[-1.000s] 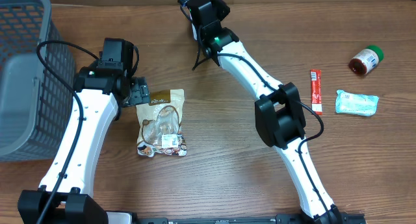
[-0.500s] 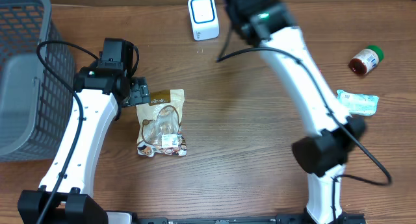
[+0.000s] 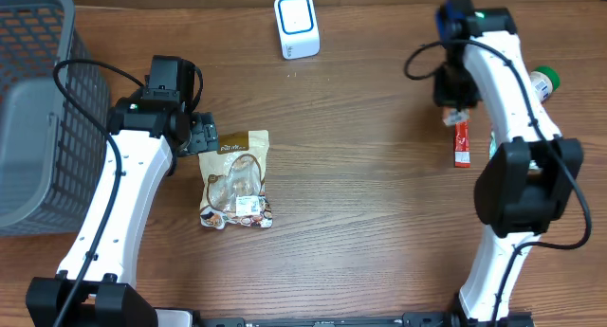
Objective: Scan the item barcode
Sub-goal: 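Carry the orange packet right and release it near the red stick, then move the right gripper back toward the table centre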
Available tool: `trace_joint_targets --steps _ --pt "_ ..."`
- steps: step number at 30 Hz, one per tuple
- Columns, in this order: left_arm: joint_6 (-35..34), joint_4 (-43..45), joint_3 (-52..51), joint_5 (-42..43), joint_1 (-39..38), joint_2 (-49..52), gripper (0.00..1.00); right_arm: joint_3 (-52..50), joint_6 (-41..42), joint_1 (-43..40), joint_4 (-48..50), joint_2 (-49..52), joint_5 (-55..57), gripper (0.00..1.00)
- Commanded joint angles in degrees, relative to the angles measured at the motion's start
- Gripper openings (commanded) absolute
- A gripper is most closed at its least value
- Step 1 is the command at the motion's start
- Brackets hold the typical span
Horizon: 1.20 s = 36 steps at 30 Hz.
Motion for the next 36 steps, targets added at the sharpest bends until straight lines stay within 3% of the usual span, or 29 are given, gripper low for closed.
trace_joint_targets --steps 1,9,18,21,23,24,29,36 --pt "0.07 0.11 0.13 -0.39 -0.07 0.17 1.00 -6.54 2.21 -3.26 4.39 -0.04 -1.09 0.04" --pt "0.07 0.11 0.13 -0.39 -0.07 0.17 1.00 -16.74 2.16 -6.60 14.36 -0.04 -2.19 0.04" --pt "0.07 0.11 0.13 -0.39 -0.07 0.17 1.00 -16.15 2.19 -6.60 13.88 -0.04 -0.17 0.06" --pt "0.07 0.11 0.13 -0.39 -0.07 0.17 1.00 -13.55 3.23 -6.60 11.63 -0.07 -0.17 0.21" --pt "0.07 0.11 0.13 -0.39 -0.07 0.17 1.00 -11.52 3.23 -6.60 9.79 -0.07 -0.15 0.47" --pt "0.07 0.11 0.13 -0.39 -0.07 0.17 1.00 -10.27 3.23 -6.54 8.70 -0.07 -0.15 1.00" --pt "0.07 0.11 0.13 -0.39 -0.07 0.17 1.00 -5.20 7.19 -6.32 4.07 -0.07 -4.48 1.00" --pt "0.07 0.11 0.13 -0.39 -0.07 0.17 1.00 -3.67 2.47 -4.02 2.97 -0.07 -46.25 0.98"
